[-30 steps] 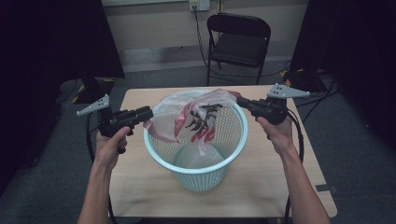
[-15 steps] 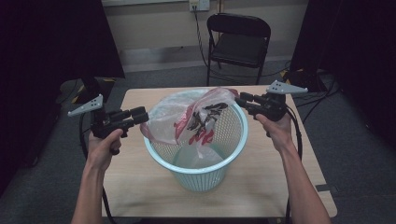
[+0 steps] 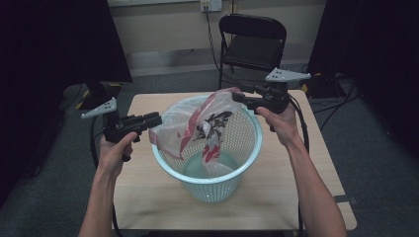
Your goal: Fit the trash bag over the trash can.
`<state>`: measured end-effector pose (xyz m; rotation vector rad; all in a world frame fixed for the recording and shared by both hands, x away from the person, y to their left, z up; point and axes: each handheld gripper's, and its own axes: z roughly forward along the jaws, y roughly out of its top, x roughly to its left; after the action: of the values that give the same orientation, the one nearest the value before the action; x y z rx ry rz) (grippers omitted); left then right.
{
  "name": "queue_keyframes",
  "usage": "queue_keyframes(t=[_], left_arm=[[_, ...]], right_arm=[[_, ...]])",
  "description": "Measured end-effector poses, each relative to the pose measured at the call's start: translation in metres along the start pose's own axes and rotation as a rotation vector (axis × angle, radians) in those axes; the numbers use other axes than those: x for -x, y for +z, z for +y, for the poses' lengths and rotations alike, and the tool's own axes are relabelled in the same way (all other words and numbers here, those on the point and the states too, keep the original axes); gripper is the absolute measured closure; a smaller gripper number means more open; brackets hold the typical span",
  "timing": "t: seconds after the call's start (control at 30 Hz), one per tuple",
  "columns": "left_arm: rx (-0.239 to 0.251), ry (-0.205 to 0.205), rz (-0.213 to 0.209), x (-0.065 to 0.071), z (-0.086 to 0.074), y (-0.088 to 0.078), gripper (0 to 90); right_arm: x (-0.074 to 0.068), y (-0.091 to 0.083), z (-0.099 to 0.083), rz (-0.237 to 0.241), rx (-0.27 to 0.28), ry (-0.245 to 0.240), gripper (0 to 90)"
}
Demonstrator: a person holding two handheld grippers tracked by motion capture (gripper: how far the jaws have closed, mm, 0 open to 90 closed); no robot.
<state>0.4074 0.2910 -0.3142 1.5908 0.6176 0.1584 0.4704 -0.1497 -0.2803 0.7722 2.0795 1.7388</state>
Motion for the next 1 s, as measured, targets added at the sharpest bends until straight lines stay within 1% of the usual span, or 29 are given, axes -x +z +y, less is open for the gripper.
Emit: queue_keyframes(t=[0.07,0.1,0.13,0.17,0.2,0.23,0.27,0.3,0.37,0.4,0.43,0.47,0.5,0.57,0.6,0.63,0.67,0.7,0.73,0.8,0.83,0.97,1.0], left_arm=[[0.005,0.003,-0.006,0.007,-0.003,-0.007,69.3],[-0.002,0.006,-0.018,0.009,-0.004,-0.011,68.3],[-0.007,0.005,-0.031,0.012,-0.005,-0.014,67.4],[-0.014,0.015,-0.03,0.015,-0.004,-0.018,64.9],[-0.001,0.019,-0.048,0.015,-0.002,-0.02,61.0],[0.02,0.013,-0.059,0.014,0.001,-0.022,57.6],[0.071,0.003,-0.052,0.011,0.007,-0.023,56.1],[0.098,0.0,-0.031,0.008,0.012,-0.022,56.5],[0.098,-0.005,-0.01,0.001,0.02,-0.014,56.5],[0.09,-0.009,0.006,-0.004,0.023,-0.004,56.4],[0.067,-0.013,0.011,-0.007,0.024,0.005,56.4],[0.031,-0.008,0.026,-0.008,0.024,0.015,56.3],[-0.007,0.0,0.026,-0.009,0.022,0.023,55.8],[-0.066,0.026,0.06,-0.009,0.017,0.031,57.8],[-0.066,0.044,0.056,-0.007,0.013,0.032,58.0],[-0.064,0.048,0.07,-0.005,0.011,0.03,60.7],[-0.047,0.039,0.077,-0.005,0.01,0.027,61.8],[-0.037,0.039,0.077,-0.004,0.009,0.023,64.3],[-0.035,0.039,0.078,-0.004,0.009,0.021,66.2],[-0.029,0.036,0.069,-0.002,0.007,0.017,66.8],[-0.016,0.03,0.057,-0.001,0.005,0.014,66.9],[0.003,0.03,0.055,0.004,0.001,0.007,67.1],[0.012,0.023,0.047,0.005,-0.001,0.005,67.1]], right_arm=[[0.001,0.007,-0.001,0.035,-0.031,-0.004,54.5],[0.001,0.009,-0.002,0.039,-0.037,-0.002,59.0],[0.001,0.011,-0.002,0.053,-0.038,-0.001,68.0],[0.002,0.011,-0.003,0.069,-0.031,-0.001,72.0],[0.001,0.012,-0.002,0.074,-0.03,-0.007,78.6],[0.0,0.012,-0.002,0.073,-0.027,-0.012,82.7],[0.0,0.012,-0.002,0.075,-0.027,-0.016,86.1],[0.0,0.013,-0.002,0.078,-0.03,-0.021,89.2],[-0.001,0.013,-0.001,0.07,-0.023,-0.025,90.0],[-0.002,0.013,0.0,0.073,-0.019,-0.025,90.0],[-0.003,0.013,0.001,0.071,-0.015,-0.03,90.0],[-0.003,0.013,0.001,0.072,-0.014,-0.034,90.0],[-0.004,0.012,0.001,0.072,-0.009,-0.042,90.0],[-0.005,0.009,0.001,0.07,-0.004,-0.046,90.0],[-0.005,0.007,0.0,0.067,0.001,-0.047,90.0],[-0.005,0.003,-0.002,0.061,0.009,-0.044,90.0],[-0.004,0.0,-0.003,0.059,0.013,-0.045,90.0],[-0.003,-0.005,-0.005,0.056,0.024,-0.041,90.0],[-0.003,-0.009,-0.008,0.054,0.034,-0.036,90.0],[-0.002,-0.016,-0.012,0.046,0.039,-0.036,90.0],[-0.002,-0.019,-0.015,0.041,0.043,-0.034,90.0],[0.001,-0.029,-0.031,0.023,0.04,-0.016,90.0],[0.002,-0.03,-0.034,0.022,0.054,-0.009,90.0]])
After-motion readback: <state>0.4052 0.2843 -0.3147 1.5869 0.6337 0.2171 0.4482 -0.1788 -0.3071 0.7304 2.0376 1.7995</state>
